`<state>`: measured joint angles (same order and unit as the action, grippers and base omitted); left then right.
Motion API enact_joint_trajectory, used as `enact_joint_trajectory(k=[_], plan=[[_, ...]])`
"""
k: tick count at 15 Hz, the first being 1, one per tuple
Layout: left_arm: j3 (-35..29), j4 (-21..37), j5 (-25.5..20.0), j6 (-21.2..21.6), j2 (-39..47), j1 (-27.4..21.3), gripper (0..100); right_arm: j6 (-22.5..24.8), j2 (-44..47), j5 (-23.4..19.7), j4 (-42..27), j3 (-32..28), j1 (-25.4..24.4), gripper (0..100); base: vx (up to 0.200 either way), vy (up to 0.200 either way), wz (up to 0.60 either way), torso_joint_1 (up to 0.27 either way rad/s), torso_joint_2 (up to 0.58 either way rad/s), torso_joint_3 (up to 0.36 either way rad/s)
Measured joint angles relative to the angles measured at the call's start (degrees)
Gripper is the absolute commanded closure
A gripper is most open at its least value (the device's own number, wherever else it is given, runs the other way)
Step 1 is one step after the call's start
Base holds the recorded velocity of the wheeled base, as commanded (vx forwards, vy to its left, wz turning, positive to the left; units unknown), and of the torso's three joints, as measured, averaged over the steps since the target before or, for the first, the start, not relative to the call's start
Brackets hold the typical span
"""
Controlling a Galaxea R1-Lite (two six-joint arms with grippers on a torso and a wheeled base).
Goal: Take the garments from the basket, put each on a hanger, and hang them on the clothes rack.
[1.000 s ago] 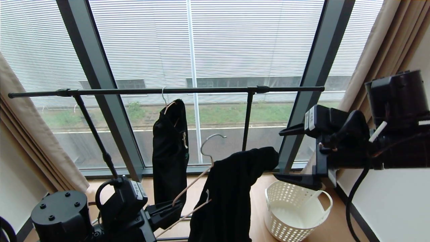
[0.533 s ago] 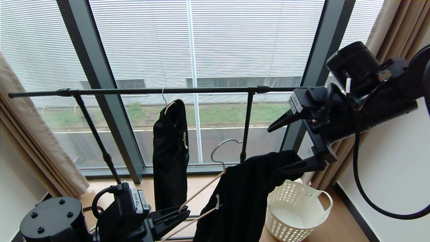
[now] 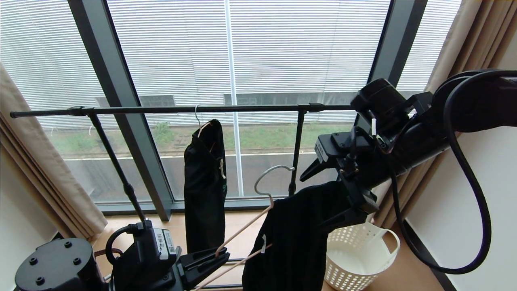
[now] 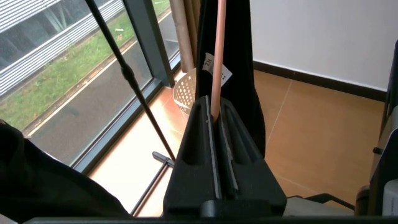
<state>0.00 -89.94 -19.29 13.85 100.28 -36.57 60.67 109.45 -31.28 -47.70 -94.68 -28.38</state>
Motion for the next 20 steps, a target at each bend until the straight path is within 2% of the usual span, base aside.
enact_joint_trajectory(k=[6, 8, 9, 20], plan=[[0.00, 0.02, 0.13, 0.00, -0.11, 0.00, 100, -0.11, 2.55, 0.11, 0.84, 0.11, -0.85, 0, 0.000, 0.000, 0.00, 0.000, 0.00, 0.000], [0.00, 0.00, 0.13, 1.21, -0.11, 0.05, 100, -0.22, 2.96, 0.11, 0.79, -0.16, -0.87, 0, 0.000, 0.000, 0.00, 0.000, 0.00, 0.000], [0.00, 0.00, 0.13, 1.65, -0.11, 0.06, 100, -0.32, 3.06, 0.11, 0.79, -0.21, -0.85, 100, 0.000, 0.000, 0.00, 0.000, 0.00, 0.000], [0.00, 0.00, 0.29, 1.80, 0.11, 0.22, 100, -0.40, 2.62, 0.11, 0.51, -0.88, -0.96, 100, 0.000, 0.000, 0.00, 0.000, 0.00, 0.000]])
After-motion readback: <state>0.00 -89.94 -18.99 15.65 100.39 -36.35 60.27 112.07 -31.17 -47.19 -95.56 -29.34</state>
